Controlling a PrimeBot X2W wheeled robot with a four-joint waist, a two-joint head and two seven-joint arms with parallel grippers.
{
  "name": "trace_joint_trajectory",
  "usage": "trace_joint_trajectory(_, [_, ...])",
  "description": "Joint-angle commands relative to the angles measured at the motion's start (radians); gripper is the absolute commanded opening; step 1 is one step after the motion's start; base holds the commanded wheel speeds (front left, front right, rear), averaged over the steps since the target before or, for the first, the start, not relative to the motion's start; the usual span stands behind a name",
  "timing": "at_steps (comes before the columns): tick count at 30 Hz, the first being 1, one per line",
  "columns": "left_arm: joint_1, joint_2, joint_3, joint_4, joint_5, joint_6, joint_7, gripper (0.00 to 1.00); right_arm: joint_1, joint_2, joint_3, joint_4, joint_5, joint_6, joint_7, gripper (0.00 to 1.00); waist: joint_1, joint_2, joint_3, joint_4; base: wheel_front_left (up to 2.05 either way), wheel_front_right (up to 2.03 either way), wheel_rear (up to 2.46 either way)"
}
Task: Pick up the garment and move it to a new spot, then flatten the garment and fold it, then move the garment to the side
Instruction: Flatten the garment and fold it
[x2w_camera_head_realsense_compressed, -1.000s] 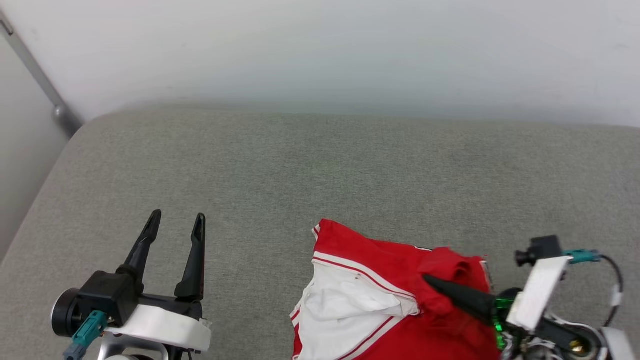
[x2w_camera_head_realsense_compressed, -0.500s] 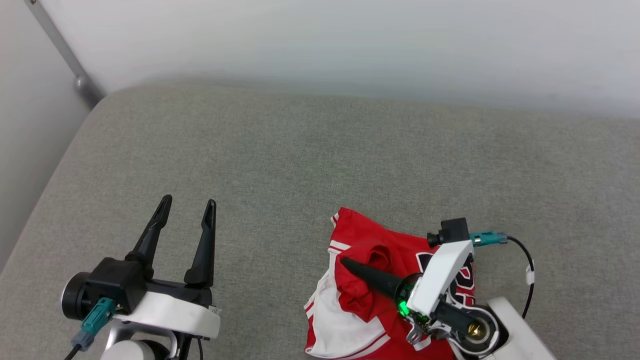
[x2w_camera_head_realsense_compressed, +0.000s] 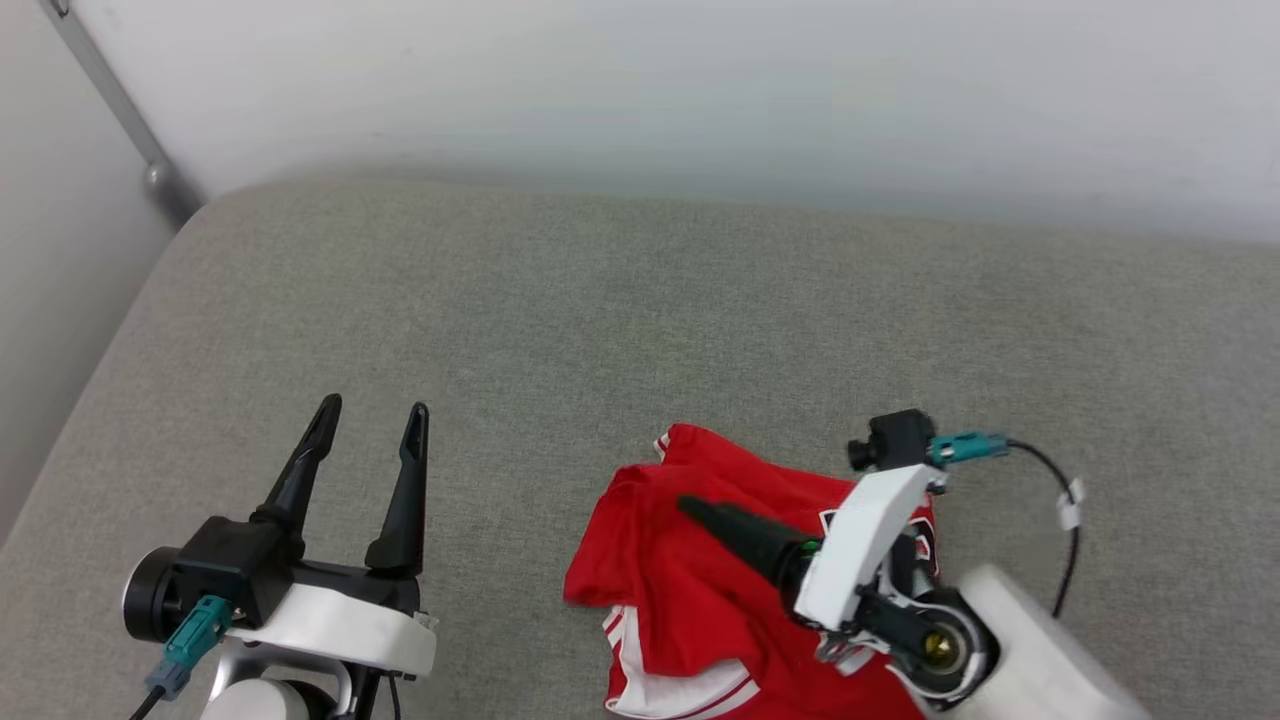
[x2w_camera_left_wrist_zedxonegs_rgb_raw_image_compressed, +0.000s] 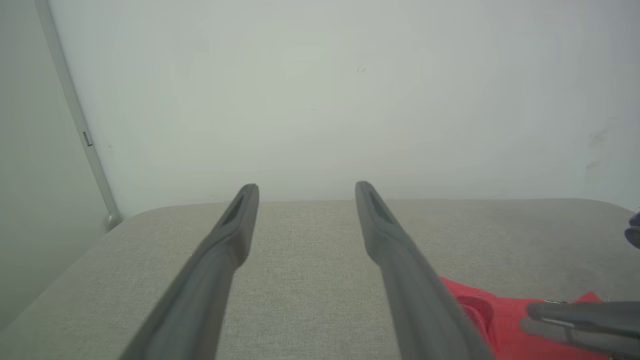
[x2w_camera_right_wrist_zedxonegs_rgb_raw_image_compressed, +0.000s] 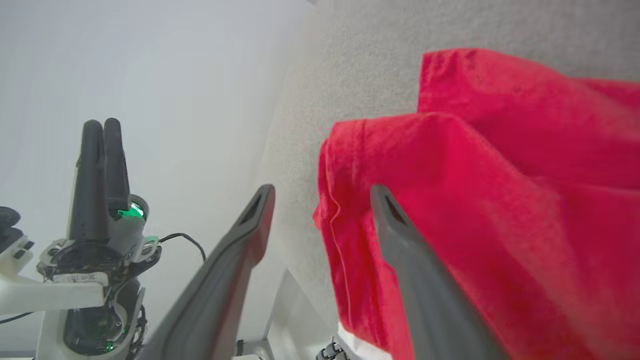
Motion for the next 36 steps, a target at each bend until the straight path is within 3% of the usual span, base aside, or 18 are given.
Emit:
trace_joint_trajectory(1, [0.005,0.003,0.002,0.002,-0.001,0.005,-0.004,1.0,-0.013,-0.03,0.003,-0.017,-0.033,0.0,-0.014,1.0,0.0,0.0,-0.01,-0.008,0.0,0.0,0.0])
trace_joint_trajectory(6, [0.027,0.009,0.004,-0.004,-0.002,0.018,0.001,1.0,0.017,-0.147,-0.018,-0.087,-0.273,-0.001,-0.106,1.0,0.0,0.0,-0.032,-0.031,0.0,0.0,0.0])
trace_joint_trajectory(10, [0.044,0.011,0.01,-0.009,-0.004,0.031,0.004,1.0,0.073,-0.204,-0.148,-0.117,-0.515,0.0,-0.186,1.0,0.0,0.0,-0.044,-0.052,0.0,0.0,0.0])
trace_joint_trajectory(13, [0.056,0.012,0.017,-0.011,-0.006,0.044,0.006,1.0,0.139,-0.202,-0.299,-0.167,-0.671,-0.001,-0.219,1.0,0.0,0.0,-0.048,-0.067,0.0,0.0,0.0])
trace_joint_trajectory(19, [0.08,0.024,0.054,-0.01,-0.015,0.073,0.0,1.0,0.291,-0.118,-0.566,-0.37,-0.9,-0.001,-0.261,1.0,0.0,0.0,-0.066,-0.093,0.0,0.0,0.0])
trace_joint_trajectory(26, [0.108,0.045,0.063,-0.004,-0.012,0.084,0.003,1.0,0.425,-0.027,-0.632,-0.585,-1.008,-0.001,-0.324,1.0,0.0,0.0,-0.081,-0.114,0.0,0.0,0.0])
trace_joint_trajectory(36, [0.142,0.048,0.05,0.017,-0.01,0.085,-0.002,1.0,0.513,0.024,-0.611,-0.66,-1.045,-0.001,-0.346,1.0,0.0,0.0,-0.086,-0.123,0.0,0.0,0.0])
